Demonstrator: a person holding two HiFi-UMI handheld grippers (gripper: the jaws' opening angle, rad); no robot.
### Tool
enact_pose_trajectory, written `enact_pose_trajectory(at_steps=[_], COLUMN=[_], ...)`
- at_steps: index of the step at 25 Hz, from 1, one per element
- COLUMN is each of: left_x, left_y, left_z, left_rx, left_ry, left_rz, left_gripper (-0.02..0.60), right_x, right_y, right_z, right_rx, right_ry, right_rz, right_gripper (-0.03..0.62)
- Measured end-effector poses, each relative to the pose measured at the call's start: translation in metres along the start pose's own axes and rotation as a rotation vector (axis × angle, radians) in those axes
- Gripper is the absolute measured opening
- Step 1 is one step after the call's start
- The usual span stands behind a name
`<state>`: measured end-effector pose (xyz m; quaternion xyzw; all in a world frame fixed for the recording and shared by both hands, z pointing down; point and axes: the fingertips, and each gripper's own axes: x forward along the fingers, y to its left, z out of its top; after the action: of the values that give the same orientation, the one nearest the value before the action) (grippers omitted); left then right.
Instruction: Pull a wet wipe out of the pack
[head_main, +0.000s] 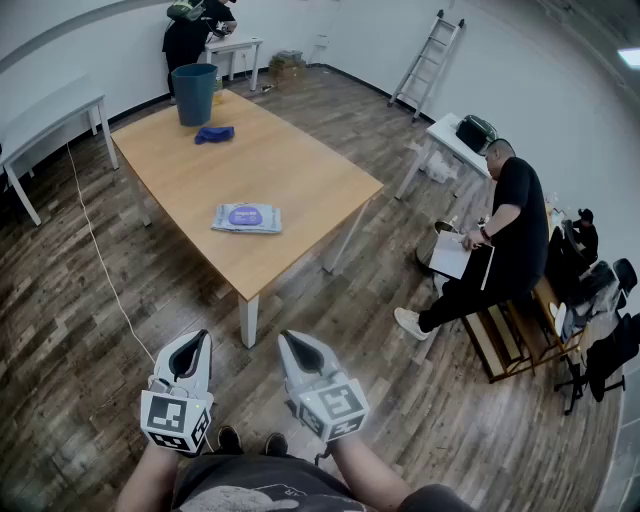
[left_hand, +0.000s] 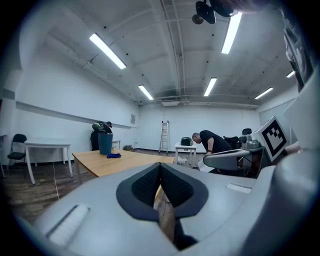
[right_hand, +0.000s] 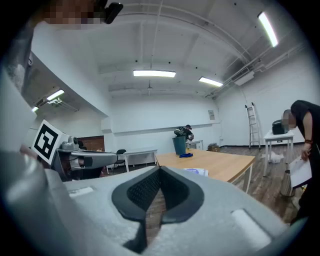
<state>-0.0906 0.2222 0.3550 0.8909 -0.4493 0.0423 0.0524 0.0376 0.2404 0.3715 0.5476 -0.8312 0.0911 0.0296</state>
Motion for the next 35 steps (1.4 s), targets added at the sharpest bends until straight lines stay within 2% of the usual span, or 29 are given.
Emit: enact_pose_trajectory(at_steps=[6, 12, 21, 27, 32, 35], left_x=[-0.004, -0.003, -0.009, -0.017, -0.015, -0.010], left_y=[0.013, 0.030, 0.047, 0.050, 0.070, 0.080], left_z=[-0.008, -0.006, -0.012, 0.012, 0.001, -0.008], left_rx=[-0.027, -0.047, -0.070, -0.094, -0.104, -0.109], left_ry=[0.005, 0.002, 0.004, -0.107, -0.083, -0.056], left_rz=[-0.011, -0.004, -0.012, -0.081, -0.085, -0.090], left_gripper=[0.018, 0.018, 0.018, 0.018, 0.018, 0.018], right_x=[0.006, 0.016, 0.026, 0.035, 0.038, 0.039], right_y=[0.008, 0.010, 0.023, 0.014, 0.011, 0.012], right_z=[-0.019, -0.011, -0.015, -0.011, -0.022, -0.028], right_rx=[0.020, 0.001, -0.019, 0.039, 0.065, 0.074], right_ry=[0.070, 0.037, 0.082, 0.022, 0.017, 0.027], right_rz=[-0.011, -0.026, -0.042, -0.106, -0.173, -0.184], right_gripper=[-0.009, -0.009, -0.009, -0.009, -0.009, -0.009])
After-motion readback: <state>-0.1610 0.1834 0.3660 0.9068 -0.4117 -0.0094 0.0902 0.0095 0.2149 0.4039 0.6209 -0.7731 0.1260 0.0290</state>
